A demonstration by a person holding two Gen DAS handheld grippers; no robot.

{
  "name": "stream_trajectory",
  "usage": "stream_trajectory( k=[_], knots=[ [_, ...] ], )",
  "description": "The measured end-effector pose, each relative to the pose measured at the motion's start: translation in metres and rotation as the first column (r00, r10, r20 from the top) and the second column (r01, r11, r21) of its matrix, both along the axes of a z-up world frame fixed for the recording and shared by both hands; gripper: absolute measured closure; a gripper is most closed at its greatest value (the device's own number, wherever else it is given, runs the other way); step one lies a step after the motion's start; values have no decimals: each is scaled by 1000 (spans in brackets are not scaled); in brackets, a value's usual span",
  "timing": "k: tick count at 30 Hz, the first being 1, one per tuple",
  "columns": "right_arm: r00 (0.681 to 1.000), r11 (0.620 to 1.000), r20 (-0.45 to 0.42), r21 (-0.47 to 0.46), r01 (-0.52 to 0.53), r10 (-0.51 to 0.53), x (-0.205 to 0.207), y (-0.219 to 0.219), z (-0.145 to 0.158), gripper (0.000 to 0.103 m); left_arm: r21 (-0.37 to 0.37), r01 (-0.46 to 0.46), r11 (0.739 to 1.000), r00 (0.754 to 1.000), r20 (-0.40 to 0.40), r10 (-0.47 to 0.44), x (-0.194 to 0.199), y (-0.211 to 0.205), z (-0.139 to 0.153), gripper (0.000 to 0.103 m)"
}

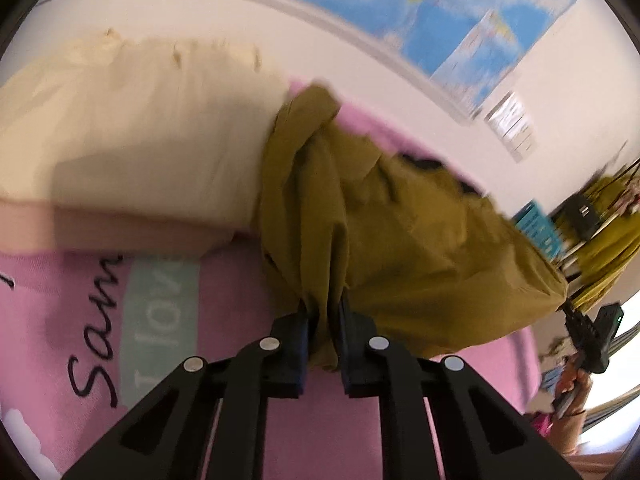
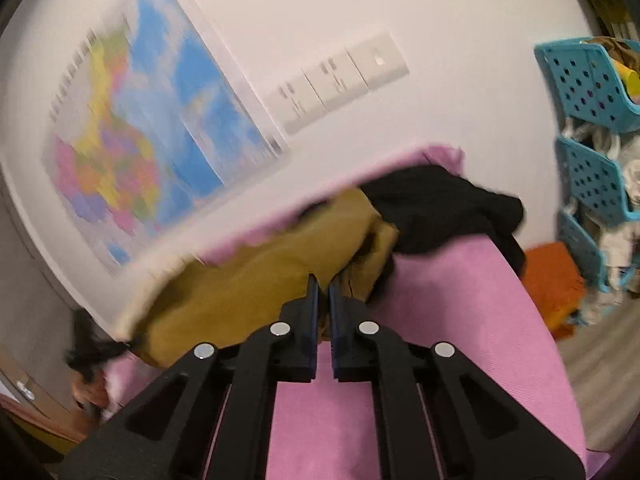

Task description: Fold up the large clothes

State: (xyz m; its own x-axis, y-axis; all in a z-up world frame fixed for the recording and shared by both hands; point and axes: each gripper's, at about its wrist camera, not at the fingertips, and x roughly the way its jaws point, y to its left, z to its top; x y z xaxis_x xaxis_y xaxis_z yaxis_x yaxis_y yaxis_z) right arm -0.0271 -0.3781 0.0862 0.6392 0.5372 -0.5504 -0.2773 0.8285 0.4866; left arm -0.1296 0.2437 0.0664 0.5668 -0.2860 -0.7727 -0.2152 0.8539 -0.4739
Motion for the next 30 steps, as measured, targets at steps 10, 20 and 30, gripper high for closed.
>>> stream_trajectory(
  k=[10,20,30],
  knots=[
    [995,992,-11,-81,98,-99,-7,-3,-3,68,236,-10,972,999,54,-3,-8,-23,31,54],
    [986,966,63,-218,-140,157,4,98,18,47,394,102,914,988,65,-139,17,-72,47,45],
    [987,948,7,-279,-155,163,16,129,-6,40,391,146,909,986,21,-167,38,-96,28,45]
  ],
)
